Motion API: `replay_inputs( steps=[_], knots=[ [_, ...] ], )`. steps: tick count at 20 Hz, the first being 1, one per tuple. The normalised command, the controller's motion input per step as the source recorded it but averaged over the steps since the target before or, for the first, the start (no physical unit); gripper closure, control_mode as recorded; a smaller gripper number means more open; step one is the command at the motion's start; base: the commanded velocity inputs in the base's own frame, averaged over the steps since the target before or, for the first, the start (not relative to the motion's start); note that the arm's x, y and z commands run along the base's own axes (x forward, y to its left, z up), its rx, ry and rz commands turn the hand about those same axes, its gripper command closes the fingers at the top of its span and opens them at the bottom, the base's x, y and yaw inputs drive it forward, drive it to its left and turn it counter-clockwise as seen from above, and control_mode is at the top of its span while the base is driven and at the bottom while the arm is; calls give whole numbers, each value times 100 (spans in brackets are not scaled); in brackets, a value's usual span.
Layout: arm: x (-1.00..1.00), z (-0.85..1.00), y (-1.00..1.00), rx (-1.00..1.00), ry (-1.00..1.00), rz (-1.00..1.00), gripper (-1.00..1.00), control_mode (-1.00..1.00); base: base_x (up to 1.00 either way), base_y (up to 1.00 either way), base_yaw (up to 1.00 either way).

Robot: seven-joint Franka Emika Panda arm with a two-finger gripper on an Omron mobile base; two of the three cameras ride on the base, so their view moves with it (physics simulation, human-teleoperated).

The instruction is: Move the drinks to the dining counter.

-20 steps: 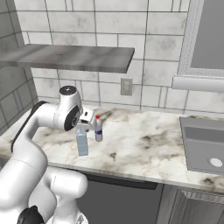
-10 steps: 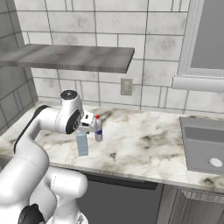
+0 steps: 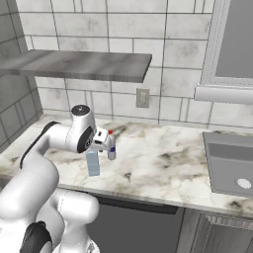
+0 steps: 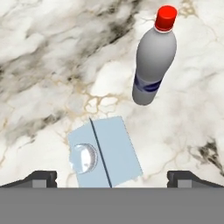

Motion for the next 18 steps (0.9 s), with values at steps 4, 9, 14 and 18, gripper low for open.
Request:
replay_inputs(
  steps=[4, 9, 14, 18],
  knots=[
    [13, -18, 0, 0, 0, 0, -100, -100, 0, 0, 0],
    [10, -19, 0, 0, 0, 0, -100, -100, 0, 0, 0],
    [5, -20, 0, 0, 0, 0, -100, -100, 0, 0, 0],
    [1, -23, 2, 0, 0, 0, -100, -100, 0, 0, 0]
  ],
)
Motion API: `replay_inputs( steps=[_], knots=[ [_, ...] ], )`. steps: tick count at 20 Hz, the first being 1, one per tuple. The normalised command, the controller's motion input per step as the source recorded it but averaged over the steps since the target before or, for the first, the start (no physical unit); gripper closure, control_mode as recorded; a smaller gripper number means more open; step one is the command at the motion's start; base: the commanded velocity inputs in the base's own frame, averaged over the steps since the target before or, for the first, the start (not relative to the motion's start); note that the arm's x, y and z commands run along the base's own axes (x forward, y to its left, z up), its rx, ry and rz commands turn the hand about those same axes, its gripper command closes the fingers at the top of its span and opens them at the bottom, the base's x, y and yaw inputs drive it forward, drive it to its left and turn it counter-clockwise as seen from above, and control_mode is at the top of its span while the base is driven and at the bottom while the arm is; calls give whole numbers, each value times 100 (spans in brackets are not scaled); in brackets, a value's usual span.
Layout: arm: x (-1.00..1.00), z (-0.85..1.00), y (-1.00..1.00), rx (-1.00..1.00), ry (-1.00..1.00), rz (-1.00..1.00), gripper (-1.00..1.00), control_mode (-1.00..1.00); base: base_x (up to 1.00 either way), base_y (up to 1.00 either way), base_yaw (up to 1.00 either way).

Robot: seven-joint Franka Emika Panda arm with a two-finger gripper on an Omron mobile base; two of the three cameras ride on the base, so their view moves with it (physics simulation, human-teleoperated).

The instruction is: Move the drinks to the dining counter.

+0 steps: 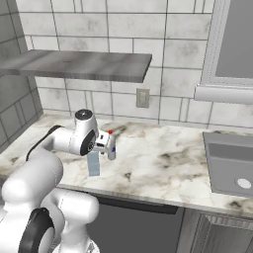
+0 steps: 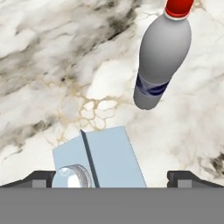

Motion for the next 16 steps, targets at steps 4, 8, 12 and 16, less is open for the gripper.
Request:
replay_inputs(
  steps=[4, 8, 12, 16],
  knots=[
    [0, -28, 11, 0, 0, 0, 100, -100, 0, 0, 0],
    [0, -6, 3, 0, 0, 0, 100, -100, 0, 0, 0],
    [-8, 0, 0, 0, -1, 0, 100, -100, 0, 0, 0],
    [-34, 16, 0, 0, -19, 4, 100, -100, 0, 0, 0]
  ],
)
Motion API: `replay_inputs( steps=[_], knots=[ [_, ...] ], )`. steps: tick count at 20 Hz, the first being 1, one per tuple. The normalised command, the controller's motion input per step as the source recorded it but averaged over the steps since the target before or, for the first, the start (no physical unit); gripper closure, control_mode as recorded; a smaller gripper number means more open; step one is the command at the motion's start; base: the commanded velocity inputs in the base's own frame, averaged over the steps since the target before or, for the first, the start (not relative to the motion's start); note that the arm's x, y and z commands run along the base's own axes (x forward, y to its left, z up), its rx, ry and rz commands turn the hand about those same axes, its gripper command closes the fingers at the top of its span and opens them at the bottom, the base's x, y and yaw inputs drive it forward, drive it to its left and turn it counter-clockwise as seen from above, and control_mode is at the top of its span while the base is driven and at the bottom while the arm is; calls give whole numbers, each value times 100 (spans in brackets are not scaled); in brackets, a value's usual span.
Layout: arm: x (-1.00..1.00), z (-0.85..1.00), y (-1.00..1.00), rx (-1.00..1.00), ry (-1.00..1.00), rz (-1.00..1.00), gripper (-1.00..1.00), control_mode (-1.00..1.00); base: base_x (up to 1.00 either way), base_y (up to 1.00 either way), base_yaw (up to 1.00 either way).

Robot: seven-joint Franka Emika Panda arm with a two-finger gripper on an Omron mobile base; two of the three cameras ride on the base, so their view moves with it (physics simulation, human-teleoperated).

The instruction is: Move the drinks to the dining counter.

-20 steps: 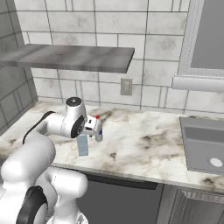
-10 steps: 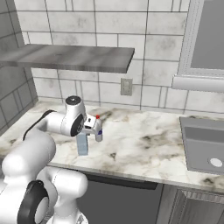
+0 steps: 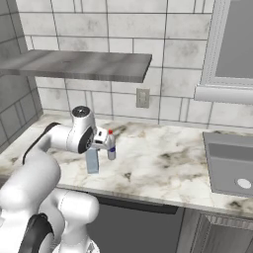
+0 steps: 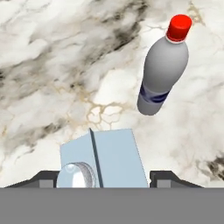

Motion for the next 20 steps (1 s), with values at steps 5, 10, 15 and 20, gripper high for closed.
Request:
replay_inputs(
  steps=[5, 10, 15, 20],
  knots=[
    [-49, 44, 0, -1, -33, 5, 100, -100, 0, 0, 0],
    [-47, 50, 0, 0, -31, 1, 100, -100, 0, 0, 0],
    [-57, 38, 0, 0, -28, 2, 100, -100, 0, 0, 0],
    [-68, 29, 0, 0, -27, 1, 100, -100, 0, 0, 0]
  ],
)
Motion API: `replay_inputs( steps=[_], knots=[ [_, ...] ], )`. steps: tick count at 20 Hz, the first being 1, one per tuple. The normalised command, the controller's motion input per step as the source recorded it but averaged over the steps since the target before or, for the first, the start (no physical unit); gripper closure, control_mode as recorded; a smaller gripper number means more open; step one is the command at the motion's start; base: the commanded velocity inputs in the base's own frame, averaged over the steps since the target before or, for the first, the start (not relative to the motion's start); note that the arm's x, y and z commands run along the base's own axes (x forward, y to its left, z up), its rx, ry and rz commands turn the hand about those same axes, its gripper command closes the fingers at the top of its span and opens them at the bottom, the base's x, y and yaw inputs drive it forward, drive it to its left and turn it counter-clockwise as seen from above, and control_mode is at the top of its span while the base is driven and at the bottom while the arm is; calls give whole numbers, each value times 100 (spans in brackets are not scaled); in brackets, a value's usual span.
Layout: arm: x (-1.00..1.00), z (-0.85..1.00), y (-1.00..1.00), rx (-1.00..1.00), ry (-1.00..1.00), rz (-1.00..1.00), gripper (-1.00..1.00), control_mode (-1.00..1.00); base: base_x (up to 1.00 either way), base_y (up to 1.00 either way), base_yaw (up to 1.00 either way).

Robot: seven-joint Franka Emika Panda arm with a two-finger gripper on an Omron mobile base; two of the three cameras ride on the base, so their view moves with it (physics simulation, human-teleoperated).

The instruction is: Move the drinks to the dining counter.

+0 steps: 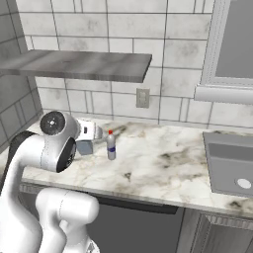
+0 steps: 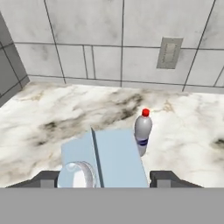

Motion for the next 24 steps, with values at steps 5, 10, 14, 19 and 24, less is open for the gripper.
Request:
replay_inputs(
  steps=[5, 10, 14, 19, 24],
  knots=[
    [-64, 32, 0, -1, -27, 0, 100, -100, 0, 0, 0],
    [-51, 22, 0, 0, -21, 0, 100, -100, 0, 0, 0],
    [-9, 2, 0, 0, -4, 0, 100, 100, -8, 0, 0],
    [0, 0, 0, 0, 0, 0, 100, 100, -14, 0, 2],
    [0, 0, 0, 0, 0, 0, 100, 100, -84, -1, 0]
  ],
)
